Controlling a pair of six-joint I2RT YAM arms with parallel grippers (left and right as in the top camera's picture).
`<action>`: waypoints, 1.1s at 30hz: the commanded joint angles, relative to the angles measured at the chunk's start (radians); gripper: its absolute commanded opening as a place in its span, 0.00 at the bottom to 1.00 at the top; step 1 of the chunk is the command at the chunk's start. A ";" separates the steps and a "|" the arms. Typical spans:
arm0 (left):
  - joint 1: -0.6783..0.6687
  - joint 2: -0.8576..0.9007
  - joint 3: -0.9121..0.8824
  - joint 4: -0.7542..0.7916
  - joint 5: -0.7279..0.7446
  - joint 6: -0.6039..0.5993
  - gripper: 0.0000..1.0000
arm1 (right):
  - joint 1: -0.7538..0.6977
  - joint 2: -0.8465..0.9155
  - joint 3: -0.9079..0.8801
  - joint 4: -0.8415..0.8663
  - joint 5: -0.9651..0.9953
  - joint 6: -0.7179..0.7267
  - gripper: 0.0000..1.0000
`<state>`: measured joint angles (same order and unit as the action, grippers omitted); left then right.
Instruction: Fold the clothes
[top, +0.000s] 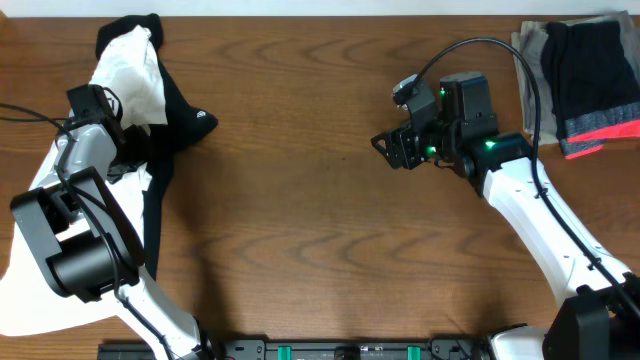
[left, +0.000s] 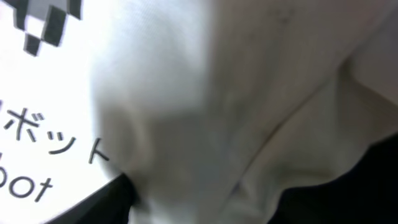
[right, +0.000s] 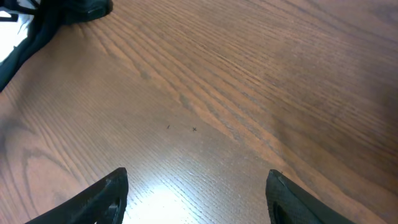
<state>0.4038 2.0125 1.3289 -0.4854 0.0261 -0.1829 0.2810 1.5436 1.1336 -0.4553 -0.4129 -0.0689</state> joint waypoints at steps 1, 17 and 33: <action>-0.001 0.007 0.014 0.011 0.011 0.005 0.59 | 0.008 0.002 0.023 0.001 0.006 0.013 0.68; -0.001 -0.004 0.014 0.028 0.011 0.005 0.29 | 0.008 0.002 0.023 0.002 0.018 0.013 0.67; -0.001 -0.092 0.014 0.008 0.011 0.005 0.28 | 0.008 0.002 0.023 0.000 0.021 0.013 0.67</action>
<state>0.4038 1.9350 1.3289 -0.4679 0.0269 -0.1829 0.2810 1.5436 1.1336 -0.4553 -0.3946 -0.0689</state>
